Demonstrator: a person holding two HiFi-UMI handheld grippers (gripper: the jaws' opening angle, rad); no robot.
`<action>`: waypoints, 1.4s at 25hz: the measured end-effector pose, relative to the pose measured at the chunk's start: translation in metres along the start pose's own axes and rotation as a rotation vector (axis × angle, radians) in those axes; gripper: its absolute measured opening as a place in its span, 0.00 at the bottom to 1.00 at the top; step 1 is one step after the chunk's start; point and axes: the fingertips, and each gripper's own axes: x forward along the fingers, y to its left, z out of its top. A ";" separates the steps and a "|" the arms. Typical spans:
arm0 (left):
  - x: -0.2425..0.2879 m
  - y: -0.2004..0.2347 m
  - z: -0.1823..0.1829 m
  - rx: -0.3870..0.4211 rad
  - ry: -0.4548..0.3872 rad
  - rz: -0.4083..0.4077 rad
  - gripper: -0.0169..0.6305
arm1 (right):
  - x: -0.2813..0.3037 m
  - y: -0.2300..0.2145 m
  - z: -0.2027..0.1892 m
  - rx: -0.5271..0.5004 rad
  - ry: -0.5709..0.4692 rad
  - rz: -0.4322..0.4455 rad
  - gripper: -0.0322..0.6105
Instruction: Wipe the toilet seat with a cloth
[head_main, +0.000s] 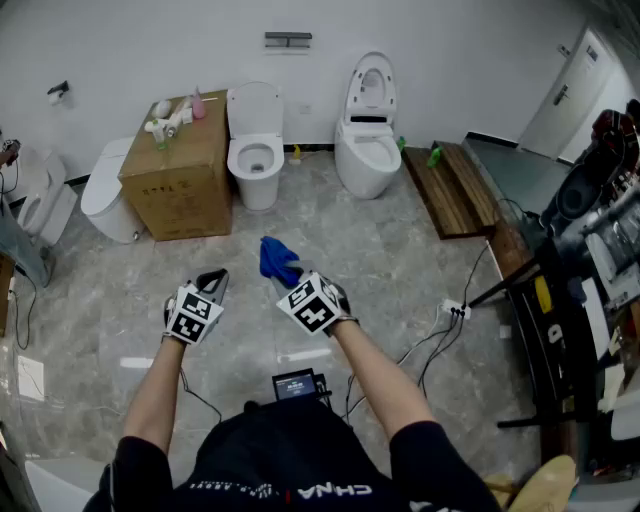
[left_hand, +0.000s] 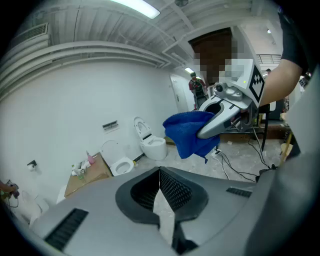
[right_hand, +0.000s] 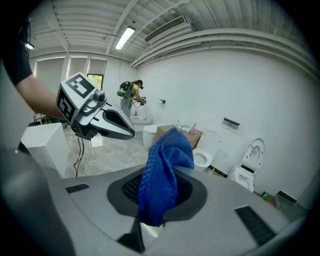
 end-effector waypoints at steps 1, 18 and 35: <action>0.001 0.001 0.000 0.003 0.002 0.001 0.04 | 0.001 0.000 0.001 -0.001 -0.002 0.003 0.13; 0.012 -0.005 0.001 0.024 0.011 -0.008 0.04 | 0.001 -0.008 -0.002 0.026 -0.027 0.033 0.13; 0.023 -0.032 0.006 0.058 0.035 -0.047 0.04 | -0.013 -0.005 -0.008 0.062 -0.099 0.102 0.13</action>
